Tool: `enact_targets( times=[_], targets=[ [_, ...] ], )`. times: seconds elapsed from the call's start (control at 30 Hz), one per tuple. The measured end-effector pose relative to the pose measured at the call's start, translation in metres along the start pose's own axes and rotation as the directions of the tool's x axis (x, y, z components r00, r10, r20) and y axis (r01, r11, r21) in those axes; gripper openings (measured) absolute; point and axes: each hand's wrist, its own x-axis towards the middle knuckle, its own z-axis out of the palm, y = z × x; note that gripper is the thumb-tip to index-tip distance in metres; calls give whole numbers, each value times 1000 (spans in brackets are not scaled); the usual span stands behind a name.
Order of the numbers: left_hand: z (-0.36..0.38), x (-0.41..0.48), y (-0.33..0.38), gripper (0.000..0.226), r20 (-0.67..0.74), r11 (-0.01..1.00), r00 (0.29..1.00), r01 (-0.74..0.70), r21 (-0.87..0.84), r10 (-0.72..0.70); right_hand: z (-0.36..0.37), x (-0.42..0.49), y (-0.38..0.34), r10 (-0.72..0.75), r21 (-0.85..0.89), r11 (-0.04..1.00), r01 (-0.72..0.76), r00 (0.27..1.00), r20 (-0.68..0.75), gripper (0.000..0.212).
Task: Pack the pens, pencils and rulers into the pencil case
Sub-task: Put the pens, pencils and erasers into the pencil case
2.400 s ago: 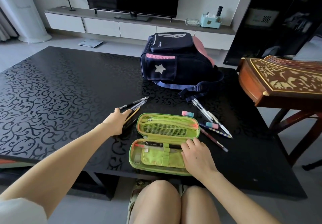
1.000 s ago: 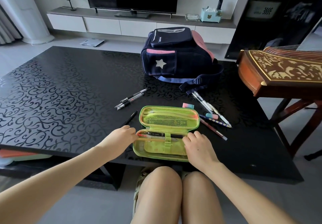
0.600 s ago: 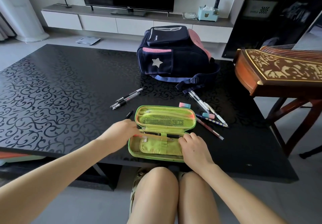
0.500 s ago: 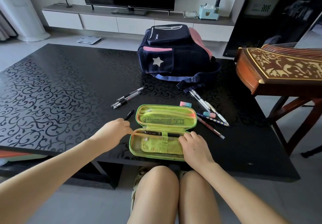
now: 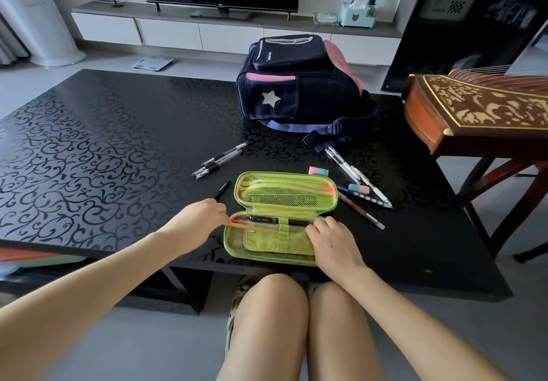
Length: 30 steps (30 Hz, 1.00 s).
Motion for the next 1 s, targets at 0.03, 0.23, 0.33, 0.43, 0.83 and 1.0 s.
enact_targets(
  times=[0.03,0.23,0.33,0.43,0.83,1.0],
  targets=[
    [0,2,4,55,-10,1000,1000,-15,-6,15,0,0,0,0,-1,1000,0,1000,4,31],
    [-2,31,32,46,-6,993,997,-78,-89,78,-2,-1,-2,-9,43,999,9,1000,-8,27],
    [-6,46,54,50,25,984,993,-110,-138,115,0,-3,1,-33,69,997,36,999,-43,15],
    [-9,49,68,34,-54,954,995,-98,-284,86,0,0,3,-10,86,996,15,999,-50,19],
    [26,11,27,16,-169,590,857,179,-788,-486,-4,38,-4,45,233,971,-60,997,68,13],
    [30,15,34,16,-214,632,843,178,-754,-493,-13,46,1,-157,79,987,142,961,226,22]
  ],
)
